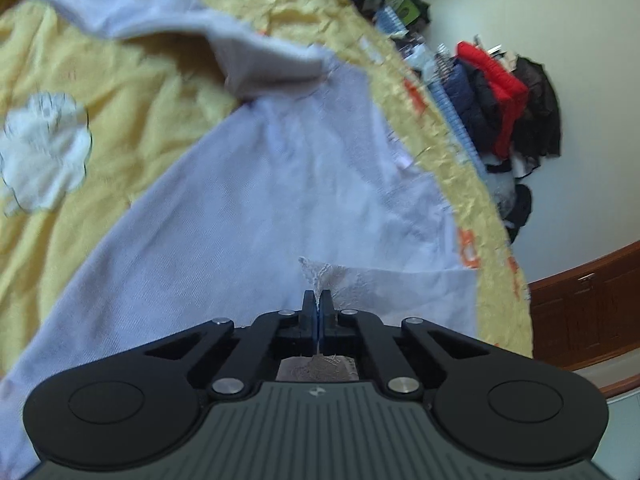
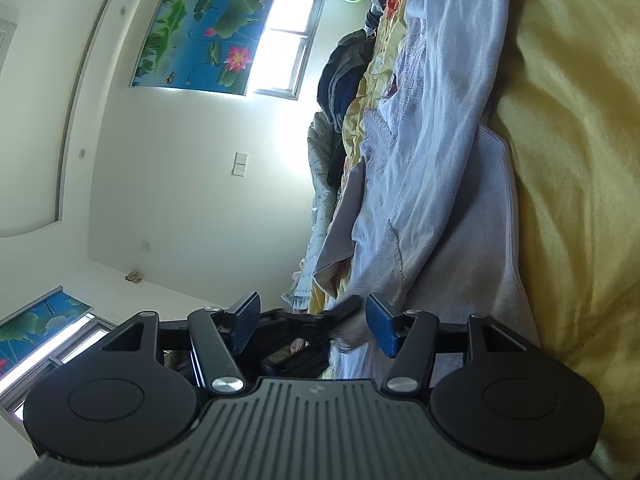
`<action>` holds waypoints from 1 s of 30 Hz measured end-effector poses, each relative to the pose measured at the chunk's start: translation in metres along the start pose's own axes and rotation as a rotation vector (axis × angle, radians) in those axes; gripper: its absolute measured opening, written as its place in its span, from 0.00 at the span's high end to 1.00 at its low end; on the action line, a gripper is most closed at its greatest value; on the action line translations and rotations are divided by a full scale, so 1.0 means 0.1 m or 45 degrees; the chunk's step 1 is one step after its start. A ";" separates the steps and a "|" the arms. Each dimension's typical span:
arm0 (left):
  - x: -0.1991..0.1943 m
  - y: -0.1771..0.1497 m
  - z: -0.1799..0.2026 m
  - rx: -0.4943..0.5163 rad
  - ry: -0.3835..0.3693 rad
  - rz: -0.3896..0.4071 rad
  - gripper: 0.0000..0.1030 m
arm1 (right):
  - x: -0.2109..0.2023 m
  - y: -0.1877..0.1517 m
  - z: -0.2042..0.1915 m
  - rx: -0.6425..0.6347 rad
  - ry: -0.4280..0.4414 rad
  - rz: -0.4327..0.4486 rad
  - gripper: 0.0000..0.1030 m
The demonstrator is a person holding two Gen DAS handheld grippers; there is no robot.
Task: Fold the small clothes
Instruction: 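Grasp the lace cuff of the sleeve with the left gripper, then carry the held cuff with the left gripper across the shirt body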
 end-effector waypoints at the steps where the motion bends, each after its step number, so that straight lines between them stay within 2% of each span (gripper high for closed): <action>1: -0.11 0.02 0.03 0.024 -0.009 0.024 1.00 | 0.00 0.00 0.00 0.002 0.001 0.000 0.37; 4: -0.41 0.05 -0.08 0.031 0.022 0.069 1.00 | 0.01 0.00 0.00 0.001 0.005 0.001 0.36; 10: -0.96 -0.07 -0.76 -0.110 0.176 0.189 1.00 | 0.02 0.02 -0.01 0.006 0.030 0.000 0.32; 12: -1.03 -0.16 -0.97 -0.139 0.225 0.171 1.00 | 0.02 0.03 -0.01 0.007 0.031 0.000 0.32; 15: -1.03 -0.33 -1.16 -0.164 0.278 0.084 1.00 | 0.03 0.03 0.00 0.004 0.030 -0.003 0.32; 18: -1.08 -0.45 -1.18 -0.180 0.267 0.044 1.00 | 0.03 0.03 0.01 0.007 0.031 -0.002 0.32; 30: -1.05 -0.45 -1.20 -0.088 0.307 0.057 1.00 | 0.02 0.03 0.03 0.011 0.037 -0.002 0.32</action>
Point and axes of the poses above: each gripper's, at about its wrist camera, not at the fingertips, and x roughly the way its jaws point, z to its right, y to its top, the point moved 8 cm from there along x, roughly the way its jaws point, and after that the axes turned 7 degrees about -x, right-handed, at the moved point
